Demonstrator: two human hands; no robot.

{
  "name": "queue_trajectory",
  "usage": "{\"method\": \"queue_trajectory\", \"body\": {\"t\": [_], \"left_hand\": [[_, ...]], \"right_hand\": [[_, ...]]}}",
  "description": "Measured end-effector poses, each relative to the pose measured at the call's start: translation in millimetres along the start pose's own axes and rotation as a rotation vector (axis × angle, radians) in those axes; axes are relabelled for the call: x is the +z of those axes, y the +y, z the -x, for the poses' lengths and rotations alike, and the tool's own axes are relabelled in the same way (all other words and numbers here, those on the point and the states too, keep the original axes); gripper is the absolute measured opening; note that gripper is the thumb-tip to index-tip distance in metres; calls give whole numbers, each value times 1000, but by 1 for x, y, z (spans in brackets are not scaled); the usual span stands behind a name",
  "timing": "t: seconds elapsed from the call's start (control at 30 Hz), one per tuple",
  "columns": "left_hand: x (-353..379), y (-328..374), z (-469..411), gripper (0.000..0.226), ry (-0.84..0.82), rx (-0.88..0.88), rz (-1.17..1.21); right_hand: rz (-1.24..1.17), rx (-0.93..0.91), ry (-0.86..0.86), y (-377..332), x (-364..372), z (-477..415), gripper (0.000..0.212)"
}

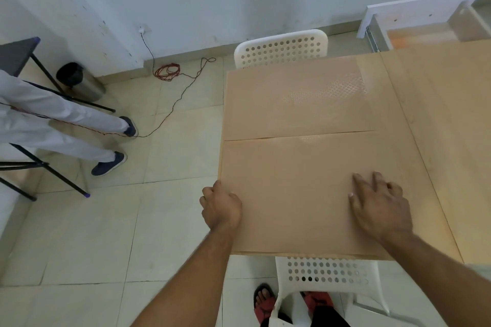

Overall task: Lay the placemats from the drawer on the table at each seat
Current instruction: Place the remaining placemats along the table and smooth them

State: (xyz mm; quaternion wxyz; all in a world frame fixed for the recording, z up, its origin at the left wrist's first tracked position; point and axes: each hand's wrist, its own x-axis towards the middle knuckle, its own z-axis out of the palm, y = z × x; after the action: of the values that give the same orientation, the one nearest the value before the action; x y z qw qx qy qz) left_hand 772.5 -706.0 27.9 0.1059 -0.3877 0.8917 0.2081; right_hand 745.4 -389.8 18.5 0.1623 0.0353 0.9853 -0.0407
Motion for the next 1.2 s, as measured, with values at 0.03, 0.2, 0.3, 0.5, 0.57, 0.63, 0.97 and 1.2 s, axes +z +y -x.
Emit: {"method": "queue_trajectory", "body": {"t": [0.03,0.2,0.3,0.5,0.57,0.63,0.97,1.2], "left_hand": [[0,0,0,47,1,3,-8],[-1,4,6,37,47,81,-102],[7,19,10,51,68,214,-115],[43,95,37,66,8,621,-194],[57,125,49,68,-53,713,-204],[75,150,55,68,-92,779,-213],[139,172,50,59,-86,782,-251],[140,173,52,64,-29,771,-224]], "right_hand": [[4,-5,-1,-1,1,0,59],[-1,-11,-24,-3,1,0,60],[-20,-13,18,-4,-6,0,61],[-103,-26,104,-3,-26,-32,62],[-124,-49,112,0,-29,-50,63],[-122,-73,102,2,-27,-67,65],[-108,-156,113,14,13,-104,71],[-130,-125,168,27,33,-53,69]]}}
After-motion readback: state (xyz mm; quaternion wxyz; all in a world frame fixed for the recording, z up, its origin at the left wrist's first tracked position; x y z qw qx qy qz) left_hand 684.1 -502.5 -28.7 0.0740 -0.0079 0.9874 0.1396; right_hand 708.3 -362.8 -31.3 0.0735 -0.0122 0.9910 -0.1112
